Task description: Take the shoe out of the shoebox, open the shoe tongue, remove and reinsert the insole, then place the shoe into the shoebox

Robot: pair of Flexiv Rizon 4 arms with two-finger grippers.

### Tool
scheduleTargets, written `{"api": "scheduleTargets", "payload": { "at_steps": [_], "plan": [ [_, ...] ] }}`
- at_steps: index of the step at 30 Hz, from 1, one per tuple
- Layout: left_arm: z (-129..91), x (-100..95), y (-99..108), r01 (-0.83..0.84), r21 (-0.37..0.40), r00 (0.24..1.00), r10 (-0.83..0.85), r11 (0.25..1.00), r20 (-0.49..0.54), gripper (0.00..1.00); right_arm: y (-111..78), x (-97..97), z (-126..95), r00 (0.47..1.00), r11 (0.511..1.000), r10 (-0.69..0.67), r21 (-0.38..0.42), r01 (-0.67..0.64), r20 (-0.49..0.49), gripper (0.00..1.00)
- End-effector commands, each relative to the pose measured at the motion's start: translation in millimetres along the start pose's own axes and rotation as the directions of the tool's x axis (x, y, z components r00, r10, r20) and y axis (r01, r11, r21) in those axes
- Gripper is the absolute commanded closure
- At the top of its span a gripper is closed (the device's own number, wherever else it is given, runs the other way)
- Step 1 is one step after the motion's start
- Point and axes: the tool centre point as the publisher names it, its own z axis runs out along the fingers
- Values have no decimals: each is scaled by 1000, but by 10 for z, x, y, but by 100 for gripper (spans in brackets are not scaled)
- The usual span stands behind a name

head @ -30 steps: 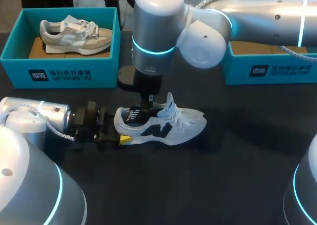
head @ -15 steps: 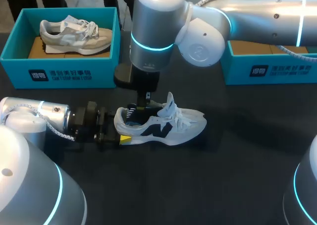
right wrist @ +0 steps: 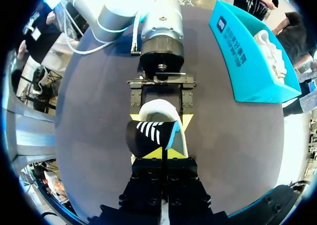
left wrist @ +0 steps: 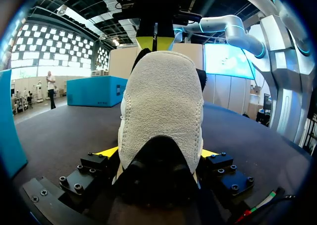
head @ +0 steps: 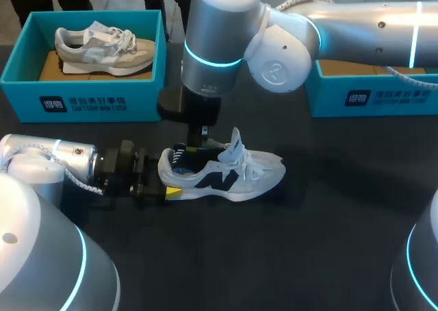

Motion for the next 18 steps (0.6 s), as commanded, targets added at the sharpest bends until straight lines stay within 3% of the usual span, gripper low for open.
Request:
{"api": "scheduleTargets", "payload": {
  "at_steps": [1, 3, 5, 8, 18],
  "plan": [
    [16, 0, 1, 0, -1, 1000, 0, 1000, 2, 100, -11, -29, 5, 1000, 1000, 1, -12, -1, -22, 100],
    [16, 0, 1, 0, -1, 1000, 0, 1000, 2, 100, -17, -31, -10, 1000, 1000, 0, -16, -1, -30, 100],
    [16, 0, 1, 0, -1, 1000, 0, 1000, 2, 100, -19, -37, -28, 999, 1000, 0, -17, -1, -38, 76],
    [16, 0, 1, 0, -1, 1000, 0, 1000, 2, 100, -21, -45, -49, 999, 1000, -5, -9, 4, -52, 59],
    [16, 0, 1, 0, -1, 1000, 0, 1000, 2, 100, -28, -85, -164, 993, 1000, -6, 2, 6, -121, 54]
  ]
}}
